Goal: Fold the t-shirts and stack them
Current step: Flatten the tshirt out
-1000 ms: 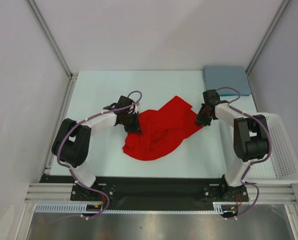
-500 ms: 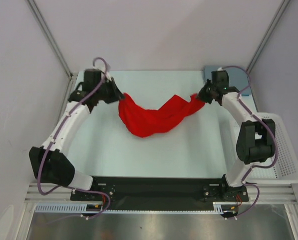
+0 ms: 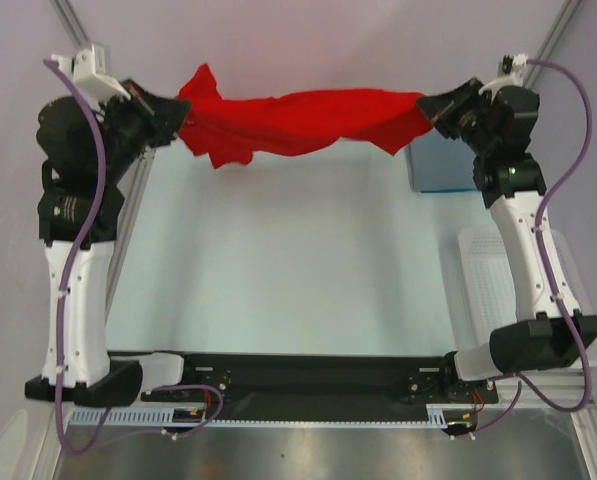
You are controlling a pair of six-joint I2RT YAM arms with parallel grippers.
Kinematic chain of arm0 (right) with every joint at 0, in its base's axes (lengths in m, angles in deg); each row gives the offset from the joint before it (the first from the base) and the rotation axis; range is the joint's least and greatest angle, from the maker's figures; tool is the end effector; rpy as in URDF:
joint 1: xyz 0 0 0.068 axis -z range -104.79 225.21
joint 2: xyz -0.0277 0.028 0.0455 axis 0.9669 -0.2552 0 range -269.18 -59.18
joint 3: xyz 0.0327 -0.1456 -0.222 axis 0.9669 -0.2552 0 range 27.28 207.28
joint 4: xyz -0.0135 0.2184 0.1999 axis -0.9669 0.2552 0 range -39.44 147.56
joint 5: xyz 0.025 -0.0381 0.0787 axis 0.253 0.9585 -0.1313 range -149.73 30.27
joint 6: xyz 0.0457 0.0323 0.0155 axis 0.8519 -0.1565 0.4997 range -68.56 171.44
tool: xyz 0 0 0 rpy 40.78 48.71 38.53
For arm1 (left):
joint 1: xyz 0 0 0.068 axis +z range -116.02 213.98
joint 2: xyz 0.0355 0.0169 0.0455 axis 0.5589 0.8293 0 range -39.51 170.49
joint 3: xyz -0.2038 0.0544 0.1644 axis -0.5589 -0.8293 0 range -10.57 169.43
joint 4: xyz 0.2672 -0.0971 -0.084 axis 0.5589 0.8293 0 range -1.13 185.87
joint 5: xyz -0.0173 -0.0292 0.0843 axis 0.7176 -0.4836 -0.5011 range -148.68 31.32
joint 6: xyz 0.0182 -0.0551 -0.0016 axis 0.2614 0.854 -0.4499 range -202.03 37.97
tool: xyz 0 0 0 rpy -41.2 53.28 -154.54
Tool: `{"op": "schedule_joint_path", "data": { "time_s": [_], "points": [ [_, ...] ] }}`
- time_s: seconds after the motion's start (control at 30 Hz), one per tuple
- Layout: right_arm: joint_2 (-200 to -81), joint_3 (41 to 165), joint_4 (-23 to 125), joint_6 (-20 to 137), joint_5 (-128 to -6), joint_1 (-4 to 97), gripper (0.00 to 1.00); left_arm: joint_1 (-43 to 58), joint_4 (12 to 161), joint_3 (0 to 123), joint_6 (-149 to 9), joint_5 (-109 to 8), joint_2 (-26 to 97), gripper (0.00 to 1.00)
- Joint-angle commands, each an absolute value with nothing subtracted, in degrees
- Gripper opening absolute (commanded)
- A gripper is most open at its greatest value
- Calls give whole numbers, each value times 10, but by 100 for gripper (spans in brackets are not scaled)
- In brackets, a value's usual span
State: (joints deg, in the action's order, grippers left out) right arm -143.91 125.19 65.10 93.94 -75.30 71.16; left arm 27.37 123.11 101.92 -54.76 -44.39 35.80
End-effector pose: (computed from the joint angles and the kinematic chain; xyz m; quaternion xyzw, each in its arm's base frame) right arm 0.3695 0.0375 0.4909 0.1440 0.7005 0.3625 0.5976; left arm 0.2541 -0.0398 0.5876 -0.0339 0.6885 -0.2915 0.6632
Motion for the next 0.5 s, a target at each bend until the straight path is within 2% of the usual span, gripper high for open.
{"op": "schedule_joint_path", "data": {
  "time_s": [0.0, 0.03, 0.07, 0.13, 0.17, 0.2, 0.23, 0.27, 0.3, 0.37, 0.47],
  "points": [
    [-1379, 1154, 690, 957, -777, 694, 0, 275, 1274, 905, -555, -478, 292, 0],
    [-1355, 1115, 702, 954, -773, 685, 0, 275, 1274, 861, -556, -478, 241, 1],
    [-1333, 1077, 715, 945, -769, 671, 2, 274, 1287, 764, -554, -481, 216, 2],
    [-1254, 942, 762, 950, -763, 635, 9, 274, 1306, 659, -525, -494, 157, 11],
    [-1226, 893, 774, 956, -763, 624, 13, 274, 1329, 559, -513, -498, 97, 18],
    [-1163, 791, 802, 969, -764, 601, 23, 275, 1337, 512, -494, -508, 54, 15],
    [-1136, 750, 817, 973, -764, 595, 27, 275, 1350, 473, -482, -521, 17, 18],
    [-1104, 707, 828, 973, -773, 590, 29, 275, 1380, 413, -467, -532, -59, 36],
    [-1080, 678, 854, 956, -772, 592, 35, 275, 1396, 390, -440, -541, -90, 48],
    [-1027, 644, 890, 929, -753, 595, 40, 275, 1431, 358, -422, -559, -136, 67],
    [-1029, 653, 900, 889, -753, 606, 43, 275, 1431, 351, -419, -566, -150, 70]
  ]
}}
